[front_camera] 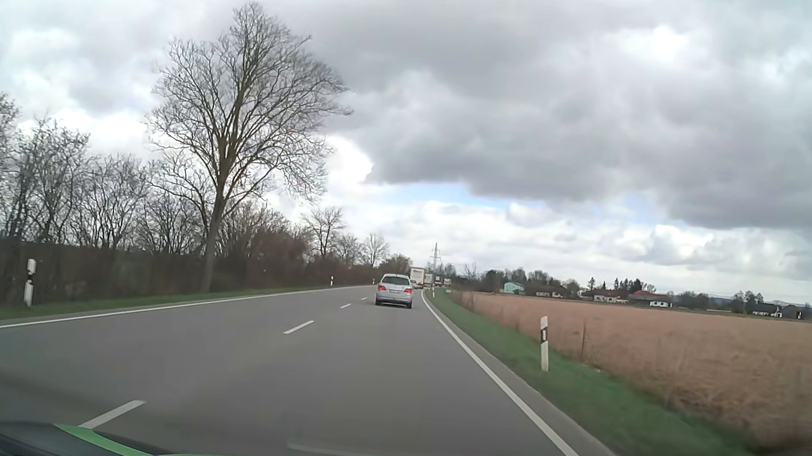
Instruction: Follow the waypoints while adhering to traffic rules and regulations
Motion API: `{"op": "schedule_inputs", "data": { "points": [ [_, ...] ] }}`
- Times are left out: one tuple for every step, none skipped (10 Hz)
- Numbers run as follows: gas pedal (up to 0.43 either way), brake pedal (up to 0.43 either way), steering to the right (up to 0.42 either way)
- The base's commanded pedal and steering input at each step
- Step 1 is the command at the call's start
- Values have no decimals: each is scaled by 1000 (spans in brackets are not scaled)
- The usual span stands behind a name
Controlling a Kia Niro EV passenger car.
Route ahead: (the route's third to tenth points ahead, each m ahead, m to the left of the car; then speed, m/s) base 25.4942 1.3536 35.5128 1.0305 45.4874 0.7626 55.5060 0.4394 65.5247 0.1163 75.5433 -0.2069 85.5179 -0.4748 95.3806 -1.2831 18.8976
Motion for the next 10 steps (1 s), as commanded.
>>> {"op": "schedule_inputs", "data": {
  "points": [
    [157, 0, 1],
    [157, 0, 1],
    [157, 0, 1],
    [157, 0, 1],
    [157, 0, 1],
    [157, 0, 1],
    [157, 0, 1],
    [157, 0, 1],
    [157, 0, 1],
    [169, 0, 1]
  ]
}}
